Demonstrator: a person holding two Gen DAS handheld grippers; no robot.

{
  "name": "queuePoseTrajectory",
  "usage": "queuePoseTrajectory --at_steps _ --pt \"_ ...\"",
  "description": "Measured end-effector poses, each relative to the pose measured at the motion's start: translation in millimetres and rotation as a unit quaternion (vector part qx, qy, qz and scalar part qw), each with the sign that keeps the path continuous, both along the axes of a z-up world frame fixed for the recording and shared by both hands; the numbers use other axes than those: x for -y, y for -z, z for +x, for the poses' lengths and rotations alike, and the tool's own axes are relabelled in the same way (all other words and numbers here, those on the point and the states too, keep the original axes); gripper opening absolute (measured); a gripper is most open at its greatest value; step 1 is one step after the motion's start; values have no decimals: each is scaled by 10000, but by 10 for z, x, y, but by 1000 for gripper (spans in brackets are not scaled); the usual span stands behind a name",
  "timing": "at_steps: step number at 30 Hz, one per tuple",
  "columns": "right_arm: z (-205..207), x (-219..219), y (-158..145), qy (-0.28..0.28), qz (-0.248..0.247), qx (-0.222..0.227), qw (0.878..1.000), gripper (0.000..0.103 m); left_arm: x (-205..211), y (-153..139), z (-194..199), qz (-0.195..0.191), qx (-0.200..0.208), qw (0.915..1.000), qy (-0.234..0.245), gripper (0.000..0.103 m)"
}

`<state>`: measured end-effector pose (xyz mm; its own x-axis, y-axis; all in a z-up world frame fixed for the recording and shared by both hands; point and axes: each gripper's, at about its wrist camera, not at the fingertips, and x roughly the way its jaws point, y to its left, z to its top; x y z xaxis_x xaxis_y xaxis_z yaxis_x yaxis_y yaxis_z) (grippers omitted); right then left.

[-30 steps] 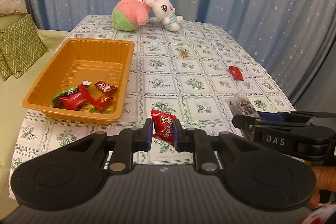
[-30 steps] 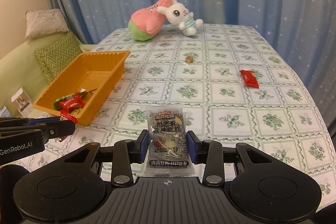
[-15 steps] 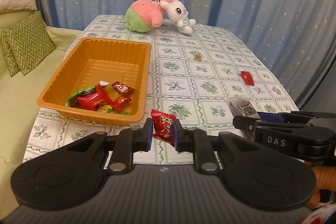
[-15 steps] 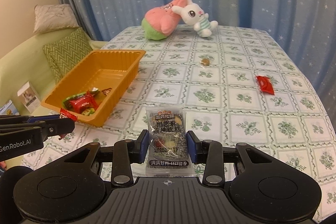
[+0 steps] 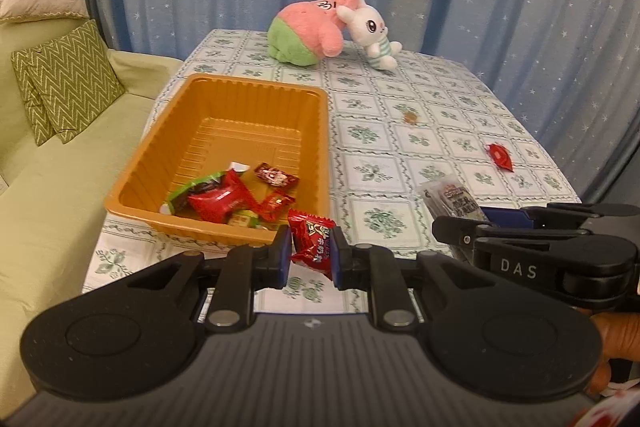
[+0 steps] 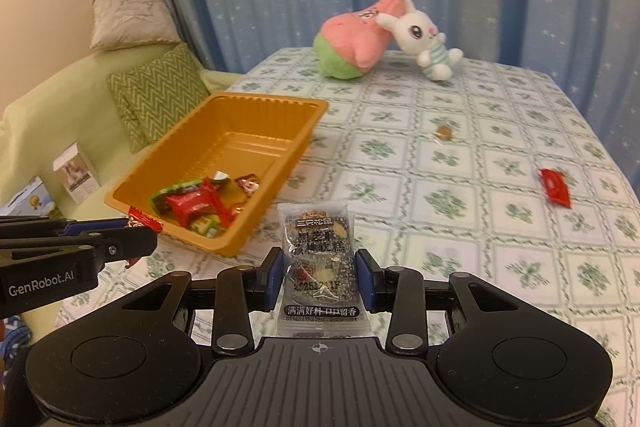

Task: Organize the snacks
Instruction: 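Carry the small red candy in the left tool and clear packet in the right tool to the orange tray, then open both tools to drop the small red candy and clear packet into the tray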

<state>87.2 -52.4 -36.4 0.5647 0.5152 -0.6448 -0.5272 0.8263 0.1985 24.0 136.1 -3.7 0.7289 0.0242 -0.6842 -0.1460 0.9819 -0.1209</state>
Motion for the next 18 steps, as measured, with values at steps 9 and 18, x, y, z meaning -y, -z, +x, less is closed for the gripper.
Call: queuePoseTrajectory --at_steps 9,18 --pt "192 -286 11 -175 88 -96 9998 39 -367 22 184 90 -39 9999 -126 17" --pt "528 -677 -8 -405 208 -74 9989 39 -737 40 573 160 -72 9998 -96 17"
